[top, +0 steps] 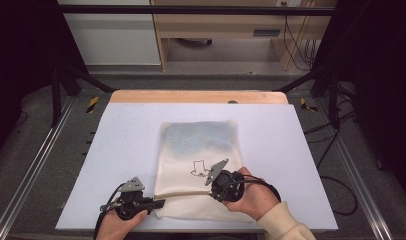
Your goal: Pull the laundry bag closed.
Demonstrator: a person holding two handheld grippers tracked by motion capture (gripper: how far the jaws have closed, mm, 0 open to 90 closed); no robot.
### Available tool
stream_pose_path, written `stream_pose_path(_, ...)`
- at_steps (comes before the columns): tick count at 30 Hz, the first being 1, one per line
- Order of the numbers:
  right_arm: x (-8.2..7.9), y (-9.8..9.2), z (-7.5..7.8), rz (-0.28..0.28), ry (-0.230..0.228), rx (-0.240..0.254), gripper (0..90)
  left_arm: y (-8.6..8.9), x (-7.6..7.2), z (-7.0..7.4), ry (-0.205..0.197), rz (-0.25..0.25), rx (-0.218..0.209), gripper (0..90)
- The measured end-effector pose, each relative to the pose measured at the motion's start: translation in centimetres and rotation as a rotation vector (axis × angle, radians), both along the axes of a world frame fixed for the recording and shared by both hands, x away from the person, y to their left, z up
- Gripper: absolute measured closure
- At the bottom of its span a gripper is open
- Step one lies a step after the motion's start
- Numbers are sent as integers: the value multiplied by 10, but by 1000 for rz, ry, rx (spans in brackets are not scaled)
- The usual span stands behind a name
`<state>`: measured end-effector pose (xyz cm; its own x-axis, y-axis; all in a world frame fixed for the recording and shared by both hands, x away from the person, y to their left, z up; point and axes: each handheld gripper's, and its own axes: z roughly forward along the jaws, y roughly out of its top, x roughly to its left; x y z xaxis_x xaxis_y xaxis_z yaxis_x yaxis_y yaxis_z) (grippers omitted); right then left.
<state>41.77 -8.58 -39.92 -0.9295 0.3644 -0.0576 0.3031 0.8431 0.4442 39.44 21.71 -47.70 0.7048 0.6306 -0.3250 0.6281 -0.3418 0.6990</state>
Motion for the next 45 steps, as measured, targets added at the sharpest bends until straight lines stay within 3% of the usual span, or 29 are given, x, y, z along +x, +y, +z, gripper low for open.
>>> stream_pose_path(23,-2,-19,5,-40,-4,-2,822,0,0,0,-2,-3,2,818)
stream_pose_path(45,-4,-50,8,-102,-9,13,822,0,0,1,-2,0,1,818)
